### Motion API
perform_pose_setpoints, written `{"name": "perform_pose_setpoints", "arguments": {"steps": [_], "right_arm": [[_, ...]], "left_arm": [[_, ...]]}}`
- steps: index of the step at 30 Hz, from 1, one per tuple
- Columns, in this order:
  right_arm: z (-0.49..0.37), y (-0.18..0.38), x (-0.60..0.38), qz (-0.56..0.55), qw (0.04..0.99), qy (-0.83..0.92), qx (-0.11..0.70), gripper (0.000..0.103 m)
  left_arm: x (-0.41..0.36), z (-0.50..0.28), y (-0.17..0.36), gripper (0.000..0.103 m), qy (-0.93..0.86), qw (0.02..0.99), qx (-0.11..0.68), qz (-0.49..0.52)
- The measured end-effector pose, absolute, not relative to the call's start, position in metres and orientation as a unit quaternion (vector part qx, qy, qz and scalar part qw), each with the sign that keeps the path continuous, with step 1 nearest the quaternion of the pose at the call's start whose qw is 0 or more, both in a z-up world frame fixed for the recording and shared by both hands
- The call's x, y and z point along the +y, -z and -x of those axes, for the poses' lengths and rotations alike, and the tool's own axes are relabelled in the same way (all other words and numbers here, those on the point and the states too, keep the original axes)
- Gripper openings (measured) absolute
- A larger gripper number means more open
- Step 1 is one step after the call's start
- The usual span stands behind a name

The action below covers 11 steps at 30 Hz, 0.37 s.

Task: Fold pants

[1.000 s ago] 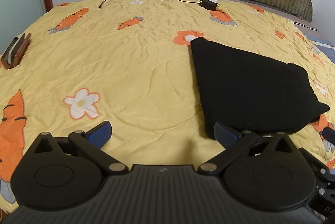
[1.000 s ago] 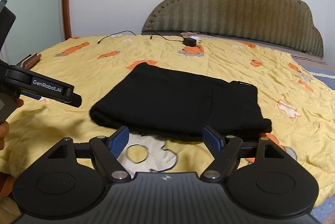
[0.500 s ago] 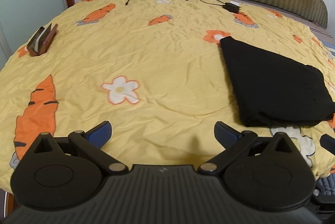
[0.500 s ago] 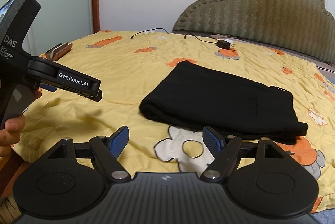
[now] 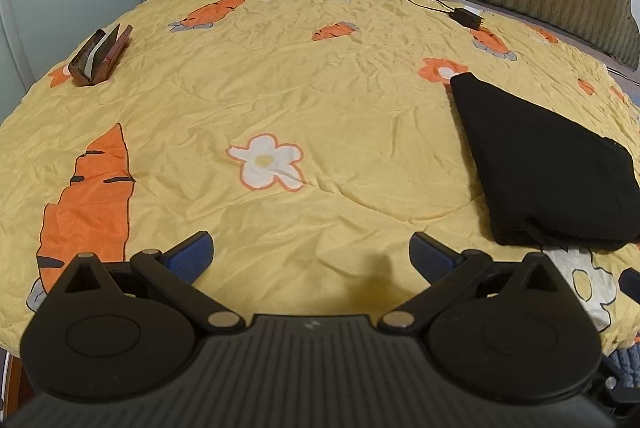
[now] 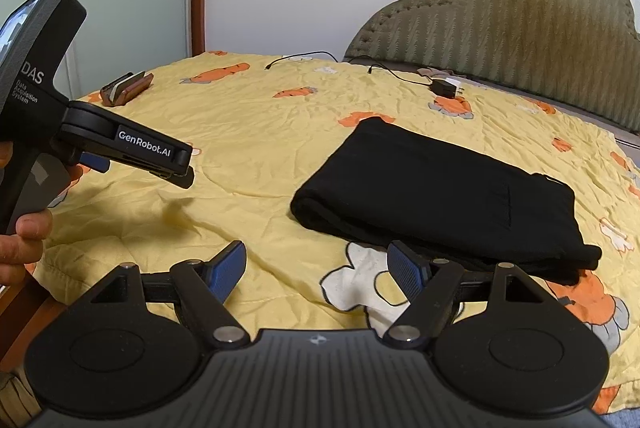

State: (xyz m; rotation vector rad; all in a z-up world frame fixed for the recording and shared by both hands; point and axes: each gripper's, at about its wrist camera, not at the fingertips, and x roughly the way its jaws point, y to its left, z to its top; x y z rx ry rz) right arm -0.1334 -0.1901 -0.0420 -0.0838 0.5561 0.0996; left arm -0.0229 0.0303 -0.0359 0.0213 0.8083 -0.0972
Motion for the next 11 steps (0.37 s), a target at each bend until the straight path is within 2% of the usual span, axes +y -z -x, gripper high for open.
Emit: {"name": "perform_pose_setpoints", "arguments": {"steps": [11], "right_arm": [[0.116, 0.046, -0.17, 0.06, 0.954, -0.062, 0.288, 0.078]], "left_arm": [[0.047, 0.014, 0.028, 0.103, 0.023, 0.936, 0.35, -0.036]]}}
